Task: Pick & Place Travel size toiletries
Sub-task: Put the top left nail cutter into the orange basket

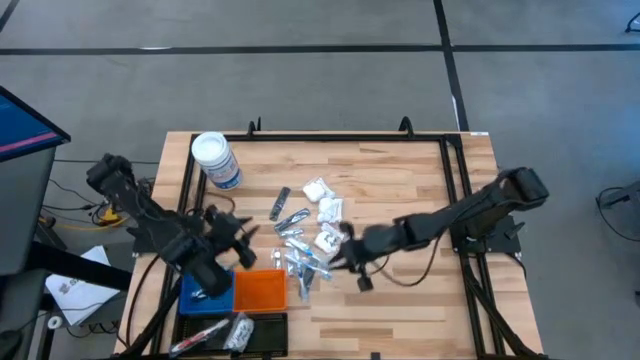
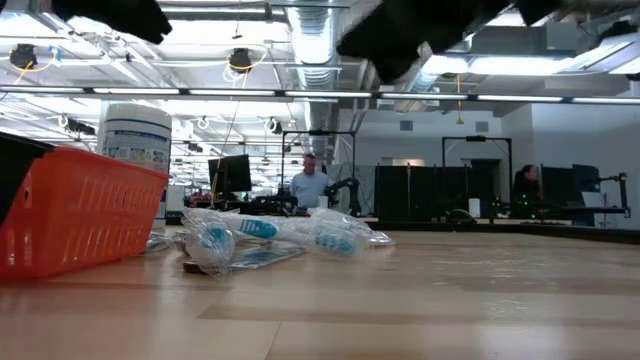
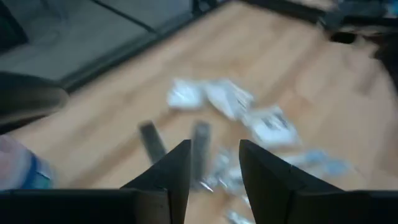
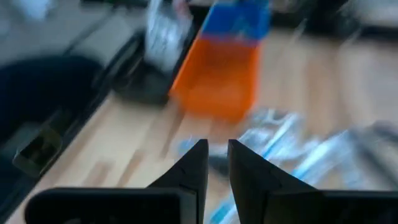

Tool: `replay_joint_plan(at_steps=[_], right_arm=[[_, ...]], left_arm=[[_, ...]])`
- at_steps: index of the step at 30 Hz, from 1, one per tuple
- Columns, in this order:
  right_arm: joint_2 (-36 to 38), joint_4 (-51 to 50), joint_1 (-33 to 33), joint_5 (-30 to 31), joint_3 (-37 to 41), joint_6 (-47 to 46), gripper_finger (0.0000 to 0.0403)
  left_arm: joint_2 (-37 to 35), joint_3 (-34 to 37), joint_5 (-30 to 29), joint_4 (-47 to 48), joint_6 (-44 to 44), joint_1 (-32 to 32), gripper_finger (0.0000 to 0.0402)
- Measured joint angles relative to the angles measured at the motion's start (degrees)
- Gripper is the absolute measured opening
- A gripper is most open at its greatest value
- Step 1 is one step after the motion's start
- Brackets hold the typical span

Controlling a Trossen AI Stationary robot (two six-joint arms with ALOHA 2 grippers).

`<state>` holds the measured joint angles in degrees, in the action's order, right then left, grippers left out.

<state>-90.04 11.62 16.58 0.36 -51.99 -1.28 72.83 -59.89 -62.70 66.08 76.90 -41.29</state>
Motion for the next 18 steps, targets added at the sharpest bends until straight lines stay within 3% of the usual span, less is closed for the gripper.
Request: replay_joint_plan(at_steps=[3, 7, 13, 18], right_arm=[[4.42, 4.56, -3.15, 1.47, 3.55, 3.14, 0.0055], [6.91, 4.2, -8.39, 1.56, 4.46, 8.35, 0.0056], [3.94, 8.85, -17.05, 1.4, 4.48, 10.71, 0.0056], [1.11, 13.79, -19.88, 0.92, 4.32, 8.94, 0.0056]], left_arm=[[-5.38, 3.68, -1.71, -1.2, -2.22, 3.07, 0.0127], [-10.77, 9.75, 0.31, -5.42, -8.06, 8.18, 0.0127], [-14.94, 17.73, 7.06, -12.48, -16.12, 18.65, 0.0127], [-14.98, 21.46, 12.43, -22.28, -26.38, 26.41, 0.0127]])
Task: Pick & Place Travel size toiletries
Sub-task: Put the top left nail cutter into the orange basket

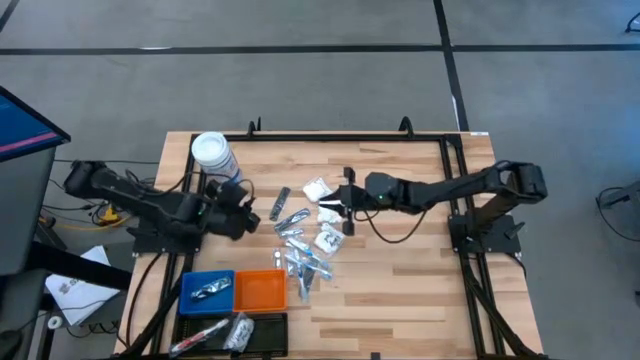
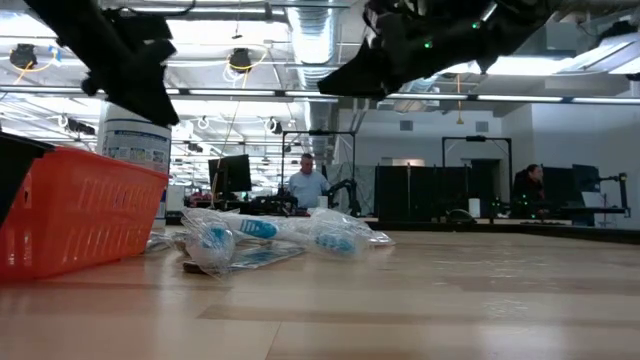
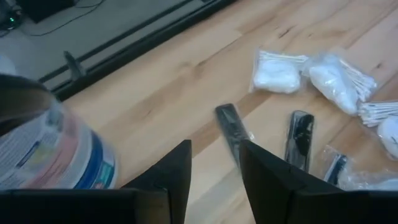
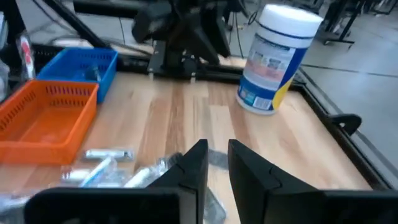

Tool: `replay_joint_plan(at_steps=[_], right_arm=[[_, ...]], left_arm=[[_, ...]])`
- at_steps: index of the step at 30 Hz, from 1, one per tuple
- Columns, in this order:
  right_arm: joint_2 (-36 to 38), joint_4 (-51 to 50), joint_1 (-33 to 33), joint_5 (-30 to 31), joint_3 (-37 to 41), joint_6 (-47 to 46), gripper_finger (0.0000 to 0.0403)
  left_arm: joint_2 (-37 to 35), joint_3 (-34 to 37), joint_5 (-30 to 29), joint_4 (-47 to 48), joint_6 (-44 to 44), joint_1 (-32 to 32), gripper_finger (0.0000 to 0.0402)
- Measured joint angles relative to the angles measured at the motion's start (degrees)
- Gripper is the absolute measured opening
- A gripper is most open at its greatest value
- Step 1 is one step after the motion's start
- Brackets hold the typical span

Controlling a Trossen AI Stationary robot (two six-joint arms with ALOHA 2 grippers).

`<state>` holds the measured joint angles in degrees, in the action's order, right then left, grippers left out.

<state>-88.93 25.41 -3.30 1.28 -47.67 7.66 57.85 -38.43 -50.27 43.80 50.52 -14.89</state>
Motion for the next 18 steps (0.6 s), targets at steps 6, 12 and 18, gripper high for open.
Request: replay_joint_plan(at_steps=[6, 12, 18], right_arm=[[-2.58, -0.33, -2.28, 0.02, -4.08, -0.15, 0.0058], [-5.18, -7.0, -6.05, -6.61, -8.38, -1.46, 0.0101], [-8.22, -7.72, -7.78, -19.05, -9.27, 0.6, 0.0178]], left_arm=[[1.9, 4.06, 4.6, -19.27, -14.35, 6.18, 0.0127], [6.61, 8.58, 18.76, -36.7, -27.78, 12.3, 0.0127], [11.51, 8.56, 29.91, -41.88, -36.27, 15.57, 0.0127]])
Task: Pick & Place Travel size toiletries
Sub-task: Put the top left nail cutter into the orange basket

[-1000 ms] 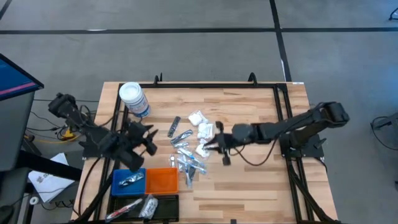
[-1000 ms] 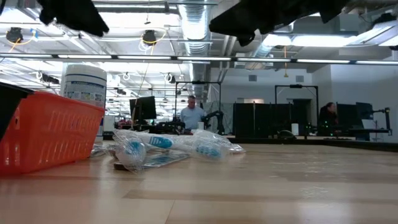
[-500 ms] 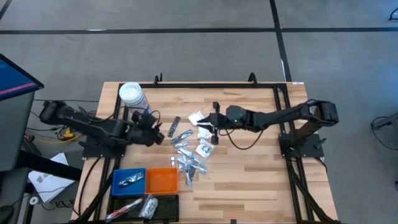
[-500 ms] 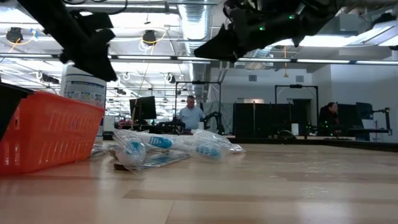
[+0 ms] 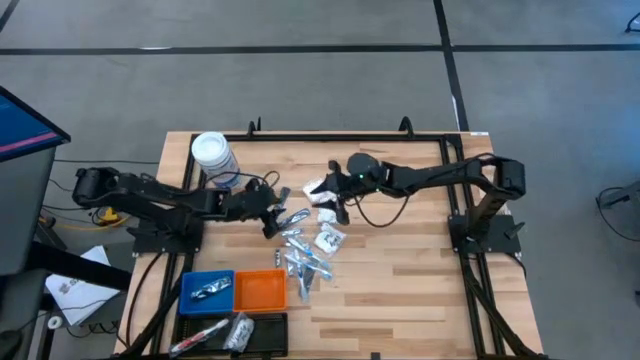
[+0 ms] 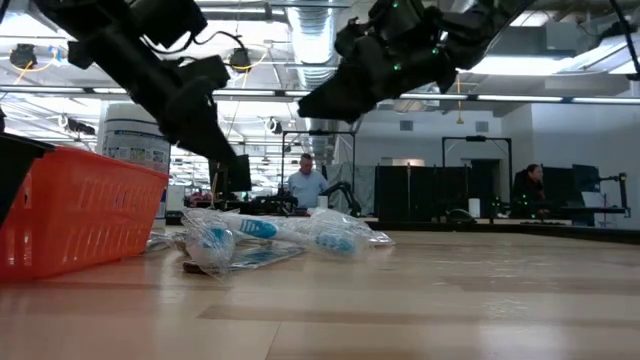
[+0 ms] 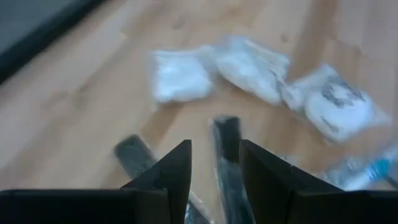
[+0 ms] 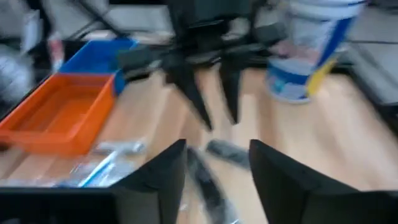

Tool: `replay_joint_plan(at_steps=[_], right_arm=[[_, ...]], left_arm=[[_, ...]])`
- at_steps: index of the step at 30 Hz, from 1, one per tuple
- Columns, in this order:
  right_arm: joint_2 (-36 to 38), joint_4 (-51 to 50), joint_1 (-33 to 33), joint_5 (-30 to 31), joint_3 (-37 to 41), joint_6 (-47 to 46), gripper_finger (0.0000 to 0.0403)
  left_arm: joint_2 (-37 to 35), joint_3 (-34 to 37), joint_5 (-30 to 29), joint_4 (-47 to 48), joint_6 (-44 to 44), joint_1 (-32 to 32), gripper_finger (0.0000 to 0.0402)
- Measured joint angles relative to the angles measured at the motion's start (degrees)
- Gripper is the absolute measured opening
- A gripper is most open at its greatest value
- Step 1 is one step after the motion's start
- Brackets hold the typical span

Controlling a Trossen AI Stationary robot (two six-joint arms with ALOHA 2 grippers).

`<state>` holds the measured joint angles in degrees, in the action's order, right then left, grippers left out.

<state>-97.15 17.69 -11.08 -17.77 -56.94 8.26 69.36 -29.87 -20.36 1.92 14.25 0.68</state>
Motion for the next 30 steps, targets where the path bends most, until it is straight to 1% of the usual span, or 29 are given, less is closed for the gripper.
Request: replay_joint_plan(at_steps=[3, 6, 11, 15, 18, 23, 25, 27, 30], right_arm=[[-1.43, 1.12, 0.76, -0.31, -0.12, 1.66, 0.0206], [-2.96, 2.38, 1.11, -0.27, -0.1, 2.24, 0.022], [-5.7, 2.09, 0.76, 0.01, -0.1, 1.45, 0.022], [-6.39, 1.44, 0.8, -0.06, -0.1, -0.36, 0.021], [-6.4, 1.21, 1.42, -0.1, -0.1, -0.64, 0.0199], [-6.4, -0.81, 2.81, -0.2, -0.1, -0.23, 0.0181], [-6.4, -1.64, 3.12, -0.2, -0.1, 0.14, 0.0174], [-6.4, -1.81, 3.51, -0.2, -0.1, 0.16, 0.0168], [-6.4, -2.52, 3.75, -0.2, -0.1, 0.15, 0.0158]], left_arm=[[0.57, 0.02, 4.21, -0.88, -2.01, 0.45, 0.0127], [0.79, 0.0, 7.76, -0.91, -2.46, 0.9, 0.0127], [0.77, 0.0, 21.82, -1.14, -5.0, 1.2, 0.0127], [0.33, -0.02, 28.77, -1.0, -3.55, 2.18, 0.0122], [0.35, -0.02, 31.93, -0.89, -0.9, 2.58, 0.0109], [0.36, -0.02, 32.75, -0.83, -0.06, 1.95, 0.0084], [0.38, -0.02, 35.04, -0.79, -0.06, 1.71, 0.0071], [0.85, -0.02, 37.41, -0.82, 0.55, 1.65, 0.0053], [2.3, -0.02, 39.09, -0.84, 1.49, 1.65, 0.0016]])
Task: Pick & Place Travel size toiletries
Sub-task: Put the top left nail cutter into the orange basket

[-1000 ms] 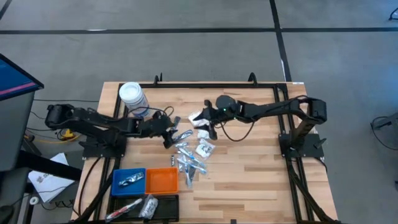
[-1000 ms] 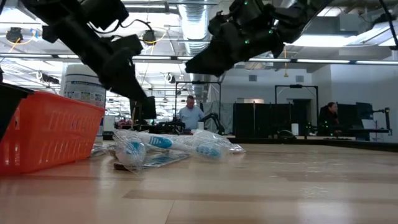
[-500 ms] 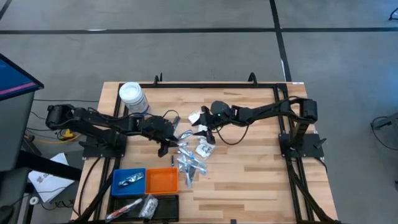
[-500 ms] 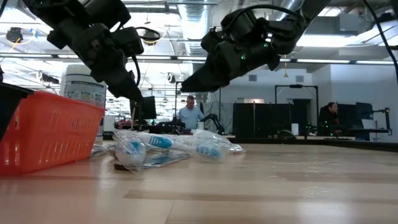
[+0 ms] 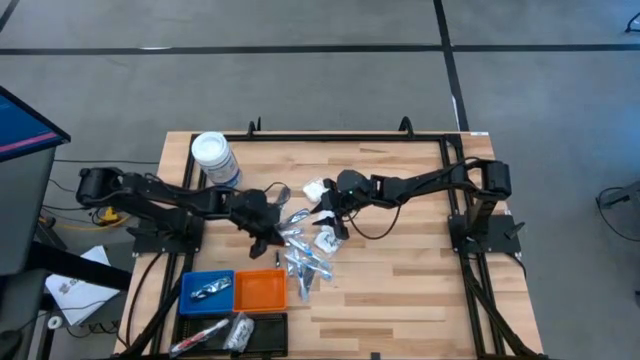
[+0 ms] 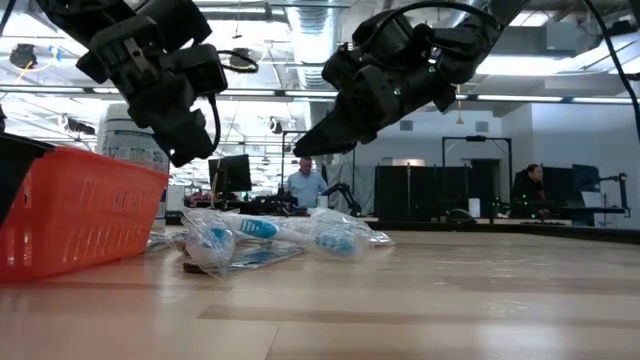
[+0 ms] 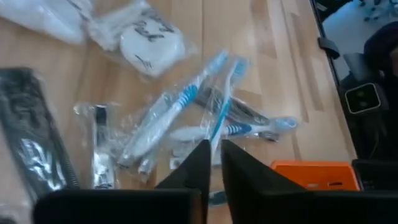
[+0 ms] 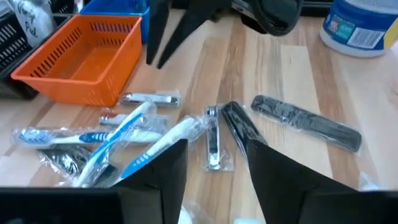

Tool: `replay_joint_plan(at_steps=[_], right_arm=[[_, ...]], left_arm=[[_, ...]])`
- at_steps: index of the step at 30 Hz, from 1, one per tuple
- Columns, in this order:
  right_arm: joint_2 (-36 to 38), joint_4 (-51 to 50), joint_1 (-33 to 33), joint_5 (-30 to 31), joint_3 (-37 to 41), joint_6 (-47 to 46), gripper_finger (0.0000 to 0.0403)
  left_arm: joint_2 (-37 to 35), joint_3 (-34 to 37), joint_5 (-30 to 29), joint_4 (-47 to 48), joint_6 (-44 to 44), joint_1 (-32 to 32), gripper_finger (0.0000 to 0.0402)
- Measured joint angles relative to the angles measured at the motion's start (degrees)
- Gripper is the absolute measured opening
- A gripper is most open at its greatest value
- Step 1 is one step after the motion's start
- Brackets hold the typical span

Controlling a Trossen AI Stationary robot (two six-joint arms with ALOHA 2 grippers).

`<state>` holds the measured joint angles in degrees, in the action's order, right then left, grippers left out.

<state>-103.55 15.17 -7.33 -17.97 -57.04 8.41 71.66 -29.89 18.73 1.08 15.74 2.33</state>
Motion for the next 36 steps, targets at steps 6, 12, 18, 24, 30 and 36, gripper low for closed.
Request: replay_joint_plan(at_steps=[6, 12, 18, 24, 30, 36], right_arm=[[0.0, -0.19, 0.63, 0.0, 0.0, -1.12, 0.0136], [0.0, -1.09, 1.94, 0.04, 0.0, -1.58, 0.0114], [0.02, -1.05, 2.87, 0.01, 0.0, -1.38, 0.01], [0.02, -1.5, 2.8, 0.04, 0.11, -0.72, 0.0097], [0.02, -1.92, 2.82, 0.02, 0.13, -0.49, 0.0097], [0.04, -3.27, 2.84, 0.02, 0.17, -0.46, 0.0098]], left_arm=[[7.52, -0.04, 1.87, -0.23, -0.13, 0.0, 0.0003], [14.34, -1.95, 2.62, -1.08, -2.08, 0.0, 0.0001], [18.72, -6.55, 2.64, -3.3, -6.79, 0.16, 0.0001], [21.03, -10.06, 2.19, -3.4, -9.32, 2.09, 0.0001], [19.4, -11.26, 3.4, 1.68, -9.49, 3.58, 0.0001], [15.37, -11.37, 4.67, 9.0, -5.73, 0.55, 0.0001]])
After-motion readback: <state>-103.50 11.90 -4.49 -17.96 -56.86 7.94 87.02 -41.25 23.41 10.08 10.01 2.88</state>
